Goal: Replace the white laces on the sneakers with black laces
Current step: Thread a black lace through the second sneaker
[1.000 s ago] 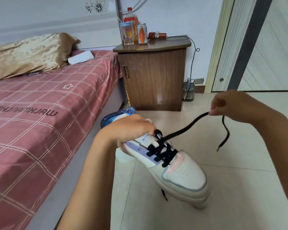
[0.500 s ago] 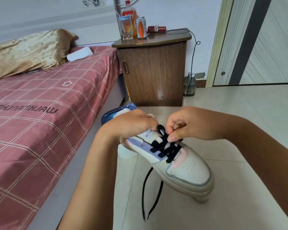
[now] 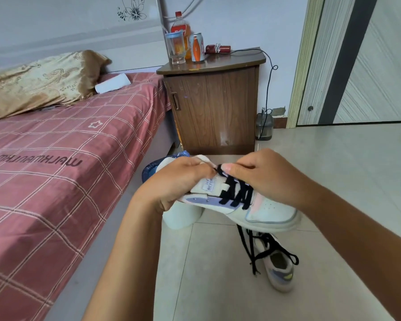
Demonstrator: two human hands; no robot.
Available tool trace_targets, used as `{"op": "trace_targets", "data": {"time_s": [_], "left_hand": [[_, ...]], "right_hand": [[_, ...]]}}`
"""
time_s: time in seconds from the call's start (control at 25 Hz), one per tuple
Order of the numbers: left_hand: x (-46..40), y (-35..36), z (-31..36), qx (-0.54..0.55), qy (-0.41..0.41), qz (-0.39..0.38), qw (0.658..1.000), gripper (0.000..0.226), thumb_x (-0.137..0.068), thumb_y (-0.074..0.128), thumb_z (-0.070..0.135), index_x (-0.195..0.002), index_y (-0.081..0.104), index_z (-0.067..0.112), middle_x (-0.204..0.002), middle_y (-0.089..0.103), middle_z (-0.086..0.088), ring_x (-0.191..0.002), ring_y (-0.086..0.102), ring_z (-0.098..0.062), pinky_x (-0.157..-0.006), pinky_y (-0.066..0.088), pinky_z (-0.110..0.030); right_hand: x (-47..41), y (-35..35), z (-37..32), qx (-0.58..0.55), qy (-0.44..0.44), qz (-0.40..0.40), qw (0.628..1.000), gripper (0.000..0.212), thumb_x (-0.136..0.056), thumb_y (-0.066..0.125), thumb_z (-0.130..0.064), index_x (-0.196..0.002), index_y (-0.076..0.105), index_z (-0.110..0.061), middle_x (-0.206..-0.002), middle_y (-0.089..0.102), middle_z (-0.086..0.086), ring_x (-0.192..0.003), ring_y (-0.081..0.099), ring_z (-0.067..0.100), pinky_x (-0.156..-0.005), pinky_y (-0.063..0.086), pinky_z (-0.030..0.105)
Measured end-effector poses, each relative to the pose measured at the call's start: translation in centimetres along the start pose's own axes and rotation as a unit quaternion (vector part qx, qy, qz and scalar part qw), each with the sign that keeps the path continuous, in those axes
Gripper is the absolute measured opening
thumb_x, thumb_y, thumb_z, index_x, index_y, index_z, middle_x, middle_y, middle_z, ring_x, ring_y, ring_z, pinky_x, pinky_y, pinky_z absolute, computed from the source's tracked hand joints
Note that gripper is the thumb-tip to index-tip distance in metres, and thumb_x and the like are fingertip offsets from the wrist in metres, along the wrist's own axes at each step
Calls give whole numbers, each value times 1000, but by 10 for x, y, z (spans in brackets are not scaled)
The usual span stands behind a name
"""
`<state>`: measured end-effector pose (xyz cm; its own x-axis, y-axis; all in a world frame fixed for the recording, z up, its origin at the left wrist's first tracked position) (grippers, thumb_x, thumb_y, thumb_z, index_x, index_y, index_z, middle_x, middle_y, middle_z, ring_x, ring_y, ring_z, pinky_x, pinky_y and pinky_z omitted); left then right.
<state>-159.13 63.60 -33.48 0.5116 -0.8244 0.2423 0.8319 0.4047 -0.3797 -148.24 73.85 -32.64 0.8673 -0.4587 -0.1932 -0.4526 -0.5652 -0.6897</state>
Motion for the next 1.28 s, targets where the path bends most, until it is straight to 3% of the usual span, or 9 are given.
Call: {"op": "trace_targets", "data": {"time_s": [0.12, 0.24, 0.44, 0.56, 0.68, 0.8, 0.88, 1.12, 1.28], "left_hand": [[-5, 8, -3, 10, 7, -6, 1000, 8, -82, 59, 15, -80, 66, 14, -65, 59, 0, -59, 52, -12, -60, 40, -25], [-8, 9, -8, 14, -12, 5, 1000, 14, -85, 53, 9, -79, 63, 15, -49, 52, 9, -43, 46, -4, -48, 36, -19], [-13, 8, -19, -7, -40, 9, 999, 12, -75, 57, 16, -82, 66, 12, -67, 58, -3, -62, 52, -16, -60, 41, -23], [-13, 5, -24, -37, -69, 12, 997, 43, -57, 55, 26, -91, 67, 4, -77, 59, -9, -74, 53, -20, -71, 41, -33], [-12, 3, -33, -74, -75, -2, 994, 39, -56, 53, 26, -85, 67, 3, -74, 55, -9, -70, 52, -21, -66, 43, -31], [-10, 10, -35, -126, -68, -40, 989, 11, -64, 55, 22, -54, 56, 18, -63, 43, -4, -59, 41, -20, -56, 36, -29], [-13, 16, -42, -175, -68, -77, 979, 19, -59, 52, 26, -44, 45, 18, -61, 33, -1, -61, 31, -19, -56, 28, -29], [-12, 13, -72, -263, -78, -160, 948, 19, -52, 52, 35, -52, 68, 24, -71, 55, 1, -72, 46, -15, -76, 38, -28], [-18, 2, -116, -360, -109, -208, 903, 26, -52, 50, 38, -53, 58, 13, -67, 47, 0, -65, 42, -14, -64, 41, -27]], "right_hand": [[-4, 13, 7, -136, 31, 33, 990, 28, -85, 66, -28, -90, 72, -1, -75, 68, 16, -65, 54, 11, -63, 41, 26], [-5, 24, 19, -285, 109, 57, 951, 27, -78, 74, -12, -105, 71, -7, -92, 72, 4, -84, 66, 11, -82, 50, 22], [-8, 45, 31, -427, 172, 51, 886, 11, -78, 70, -1, -83, 67, -10, -98, 71, 17, -85, 63, 19, -93, 49, 35], [-9, 53, 34, -505, 179, 36, 843, 16, -82, 64, 4, -80, 59, -12, -96, 72, 13, -87, 67, 20, -91, 50, 31], [-9, 57, 40, -604, 211, 47, 767, 16, -84, 62, -1, -87, 56, -15, -84, 74, 6, -78, 71, 13, -76, 55, 26], [-16, 54, 56, -716, 238, 83, 651, 12, -88, 57, 1, -90, 54, -10, -75, 73, 8, -68, 71, 14, -67, 59, 30], [-23, 46, 78, -748, 249, 124, 602, 9, -90, 55, 3, -93, 54, -5, -72, 72, 12, -64, 71, 15, -64, 59, 32], [-22, 28, 167, -723, 315, 223, 573, 18, -95, 45, 4, -79, 54, 3, -50, 62, 10, -45, 59, 11, -77, 52, 22], [3, 18, 233, -755, 343, 294, 475, 16, -96, 40, 6, -94, 56, 8, -84, 65, 17, -84, 62, 19, -104, 38, 24]]}}
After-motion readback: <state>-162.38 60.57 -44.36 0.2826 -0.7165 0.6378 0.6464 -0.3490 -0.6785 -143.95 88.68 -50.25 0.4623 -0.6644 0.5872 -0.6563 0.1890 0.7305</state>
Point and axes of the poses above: each hand's wrist, its own x-axis away from the middle knuckle, its own y-axis out of the palm, z = x × y, the point moved 6 cm from there along -x, towards the middle knuckle
